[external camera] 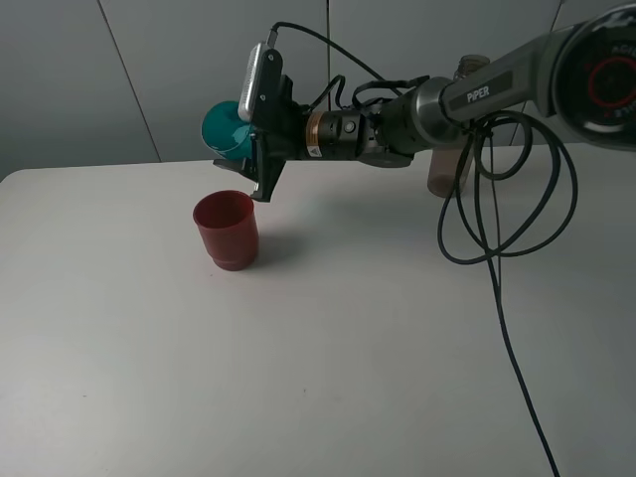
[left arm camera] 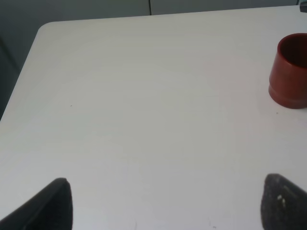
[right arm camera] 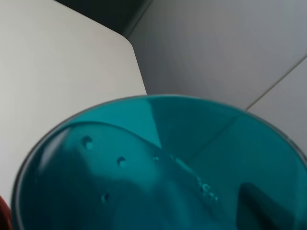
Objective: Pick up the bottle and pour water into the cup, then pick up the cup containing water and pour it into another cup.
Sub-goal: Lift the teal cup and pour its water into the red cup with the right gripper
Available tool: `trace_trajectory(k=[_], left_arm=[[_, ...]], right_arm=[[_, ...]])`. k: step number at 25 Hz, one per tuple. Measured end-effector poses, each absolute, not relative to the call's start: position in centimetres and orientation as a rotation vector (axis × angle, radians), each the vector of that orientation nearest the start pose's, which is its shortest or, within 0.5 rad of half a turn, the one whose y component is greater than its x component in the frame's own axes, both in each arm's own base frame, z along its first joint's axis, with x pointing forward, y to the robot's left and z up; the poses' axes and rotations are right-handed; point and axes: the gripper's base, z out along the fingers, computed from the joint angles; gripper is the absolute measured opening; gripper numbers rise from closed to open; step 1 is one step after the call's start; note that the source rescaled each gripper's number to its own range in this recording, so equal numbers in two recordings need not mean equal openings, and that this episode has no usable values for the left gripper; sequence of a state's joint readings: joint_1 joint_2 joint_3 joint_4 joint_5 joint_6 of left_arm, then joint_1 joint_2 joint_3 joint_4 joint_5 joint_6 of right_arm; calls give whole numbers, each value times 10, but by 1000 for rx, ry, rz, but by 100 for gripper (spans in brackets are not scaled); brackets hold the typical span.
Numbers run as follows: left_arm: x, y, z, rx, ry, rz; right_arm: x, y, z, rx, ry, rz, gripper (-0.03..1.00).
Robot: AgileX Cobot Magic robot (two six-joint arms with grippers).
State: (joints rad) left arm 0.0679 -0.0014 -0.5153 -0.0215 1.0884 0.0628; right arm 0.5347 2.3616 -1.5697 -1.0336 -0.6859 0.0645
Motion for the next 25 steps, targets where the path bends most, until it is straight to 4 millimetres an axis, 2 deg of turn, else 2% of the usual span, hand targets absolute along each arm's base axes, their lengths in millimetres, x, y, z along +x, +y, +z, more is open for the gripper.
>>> trace_trajectory(k=[13,25], left_arm=[[-8,-2,279,-4,2056,55],[-8,-2,279,-4,2056,55]], right_arm=[[411,301,127,-1595,852,70,6],[413,300,129,-1610,762,-39,6]])
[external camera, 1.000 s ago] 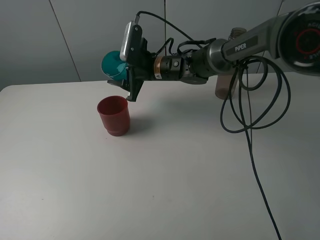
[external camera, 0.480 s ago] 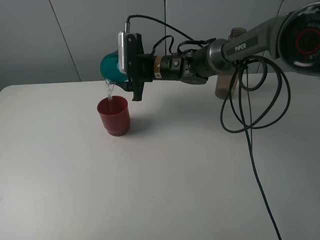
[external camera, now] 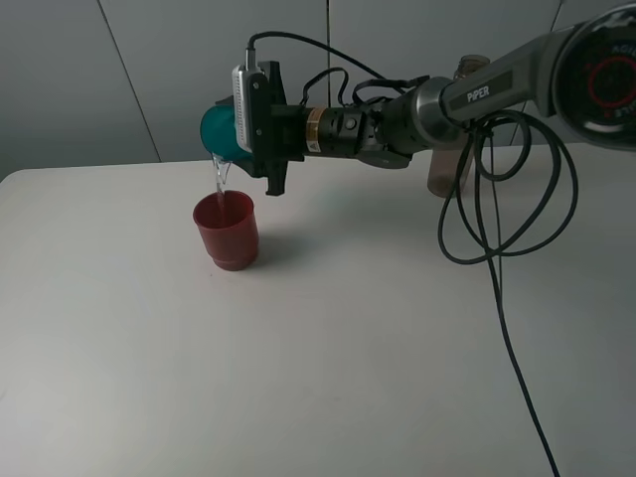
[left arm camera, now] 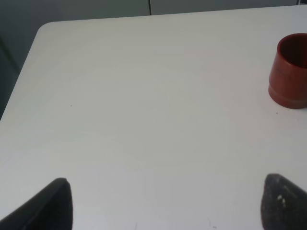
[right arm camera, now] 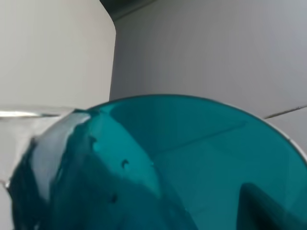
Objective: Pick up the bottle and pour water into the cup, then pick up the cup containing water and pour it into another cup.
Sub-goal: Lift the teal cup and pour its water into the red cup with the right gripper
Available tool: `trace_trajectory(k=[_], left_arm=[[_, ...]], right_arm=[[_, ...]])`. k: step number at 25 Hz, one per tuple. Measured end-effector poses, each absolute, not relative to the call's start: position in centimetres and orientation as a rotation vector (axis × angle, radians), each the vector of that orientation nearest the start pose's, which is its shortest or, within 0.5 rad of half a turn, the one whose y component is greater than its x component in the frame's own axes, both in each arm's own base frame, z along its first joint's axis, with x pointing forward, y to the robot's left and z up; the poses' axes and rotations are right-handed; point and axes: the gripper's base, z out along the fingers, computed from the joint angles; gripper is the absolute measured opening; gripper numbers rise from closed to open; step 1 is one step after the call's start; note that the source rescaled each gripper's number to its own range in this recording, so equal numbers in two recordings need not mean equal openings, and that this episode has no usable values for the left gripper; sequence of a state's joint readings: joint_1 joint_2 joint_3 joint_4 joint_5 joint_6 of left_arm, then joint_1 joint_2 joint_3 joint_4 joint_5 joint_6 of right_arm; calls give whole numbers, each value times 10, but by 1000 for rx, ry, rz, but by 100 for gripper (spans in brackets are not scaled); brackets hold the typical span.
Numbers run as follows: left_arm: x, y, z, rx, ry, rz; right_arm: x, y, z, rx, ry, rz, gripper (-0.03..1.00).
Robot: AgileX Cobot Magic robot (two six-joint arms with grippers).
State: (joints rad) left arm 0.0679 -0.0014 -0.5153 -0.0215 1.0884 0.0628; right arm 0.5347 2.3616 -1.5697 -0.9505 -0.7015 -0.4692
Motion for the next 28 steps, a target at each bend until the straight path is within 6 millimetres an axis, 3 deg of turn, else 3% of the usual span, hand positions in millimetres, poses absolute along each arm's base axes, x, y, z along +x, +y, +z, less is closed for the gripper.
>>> trace_trajectory(k=[28], left_arm=[[-8,-2,279,-4,2056,55]], right_arm=[[416,300,137,-1635,533,-274,6]])
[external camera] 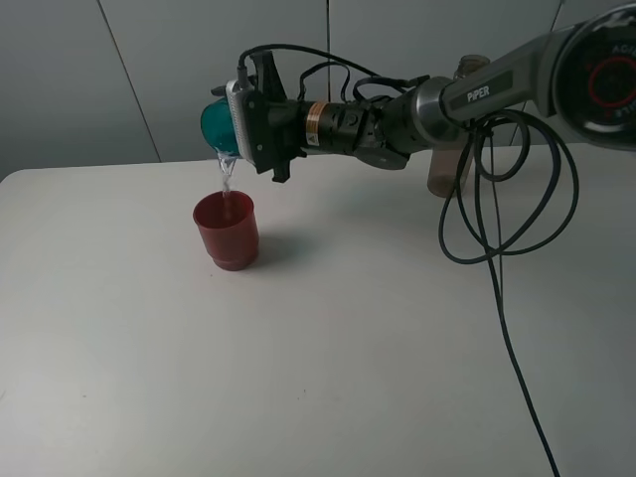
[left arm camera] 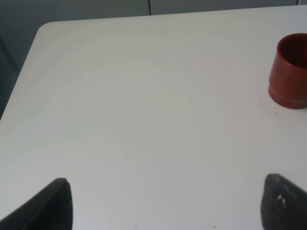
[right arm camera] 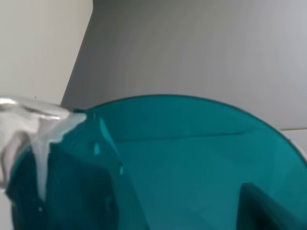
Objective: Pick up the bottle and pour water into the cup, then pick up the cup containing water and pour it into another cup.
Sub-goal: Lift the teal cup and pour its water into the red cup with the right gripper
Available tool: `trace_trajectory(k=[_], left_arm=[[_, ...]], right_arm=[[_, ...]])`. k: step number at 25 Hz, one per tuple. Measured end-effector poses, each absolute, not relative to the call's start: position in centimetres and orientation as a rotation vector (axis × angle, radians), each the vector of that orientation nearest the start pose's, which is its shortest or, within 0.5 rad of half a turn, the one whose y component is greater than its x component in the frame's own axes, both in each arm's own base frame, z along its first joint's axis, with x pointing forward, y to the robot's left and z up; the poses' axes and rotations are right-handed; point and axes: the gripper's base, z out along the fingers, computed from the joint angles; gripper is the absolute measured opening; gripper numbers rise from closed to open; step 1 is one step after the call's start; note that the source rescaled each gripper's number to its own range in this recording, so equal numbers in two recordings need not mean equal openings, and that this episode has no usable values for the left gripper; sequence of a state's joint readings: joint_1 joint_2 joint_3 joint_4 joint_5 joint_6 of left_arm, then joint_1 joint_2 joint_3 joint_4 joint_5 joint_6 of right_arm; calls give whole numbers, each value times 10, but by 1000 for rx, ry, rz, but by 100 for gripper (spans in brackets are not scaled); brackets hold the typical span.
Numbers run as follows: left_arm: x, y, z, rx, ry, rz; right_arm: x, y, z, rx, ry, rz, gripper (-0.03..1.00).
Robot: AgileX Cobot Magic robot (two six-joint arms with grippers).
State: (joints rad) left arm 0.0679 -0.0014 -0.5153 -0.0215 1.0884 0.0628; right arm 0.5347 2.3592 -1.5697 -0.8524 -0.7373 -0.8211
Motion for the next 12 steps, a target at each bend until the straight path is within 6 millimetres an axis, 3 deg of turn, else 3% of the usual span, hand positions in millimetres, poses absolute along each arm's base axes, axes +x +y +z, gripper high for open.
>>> trace_trajectory(k=[12], left_arm=[[-8,-2,279,-4,2056,55]], right_arm=[[414,301,139,-1642,426,-340,6]])
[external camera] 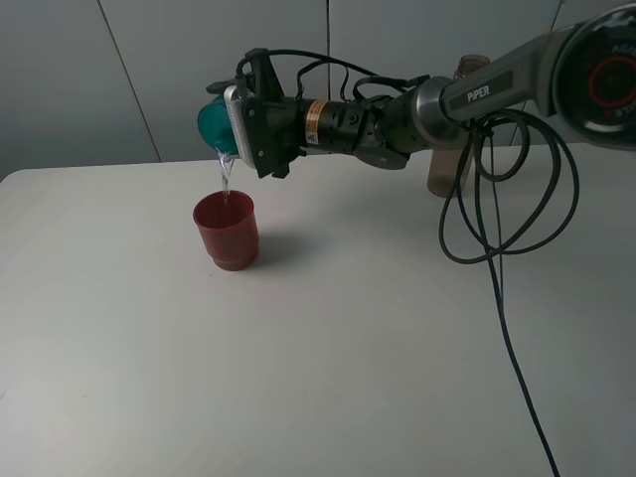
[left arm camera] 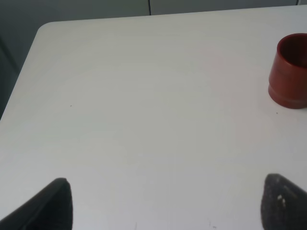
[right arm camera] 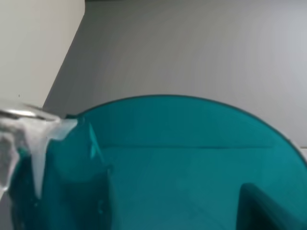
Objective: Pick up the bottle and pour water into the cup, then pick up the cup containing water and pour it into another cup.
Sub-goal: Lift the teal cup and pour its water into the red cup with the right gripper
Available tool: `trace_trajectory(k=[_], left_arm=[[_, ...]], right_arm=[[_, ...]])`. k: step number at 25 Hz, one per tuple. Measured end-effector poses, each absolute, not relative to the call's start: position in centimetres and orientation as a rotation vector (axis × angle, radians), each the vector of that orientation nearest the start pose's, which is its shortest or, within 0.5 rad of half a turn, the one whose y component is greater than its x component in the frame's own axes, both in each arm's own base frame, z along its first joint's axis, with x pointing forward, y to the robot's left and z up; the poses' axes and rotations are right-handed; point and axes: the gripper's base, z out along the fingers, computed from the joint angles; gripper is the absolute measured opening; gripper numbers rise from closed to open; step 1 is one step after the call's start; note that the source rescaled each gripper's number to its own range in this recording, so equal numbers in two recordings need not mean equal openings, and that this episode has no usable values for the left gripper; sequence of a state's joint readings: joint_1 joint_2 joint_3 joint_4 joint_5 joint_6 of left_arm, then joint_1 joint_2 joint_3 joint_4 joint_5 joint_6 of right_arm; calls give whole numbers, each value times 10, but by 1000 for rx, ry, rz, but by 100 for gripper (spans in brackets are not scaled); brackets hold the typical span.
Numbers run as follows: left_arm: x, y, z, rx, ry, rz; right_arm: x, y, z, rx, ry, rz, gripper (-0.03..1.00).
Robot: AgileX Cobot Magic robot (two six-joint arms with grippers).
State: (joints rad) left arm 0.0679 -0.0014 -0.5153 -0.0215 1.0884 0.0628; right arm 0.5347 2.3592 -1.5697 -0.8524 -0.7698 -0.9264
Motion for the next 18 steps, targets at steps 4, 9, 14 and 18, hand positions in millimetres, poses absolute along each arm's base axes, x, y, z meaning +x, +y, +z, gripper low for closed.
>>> trace_trajectory(k=[4,9,14,18], left_arm=[[-8,-2,279,-4,2056,55],[-8,-2,279,-4,2056,55],[-8,-2,279,-4,2056,55],[-8,-2,279,-4,2056,55]], right_arm=[[413,302,140,-1632,368,-363,6],[411,303,144,-1606,308,-377,6],[411,303,145,-1613,252,-425,6],[411,303,145,-1618,231,-446,6]])
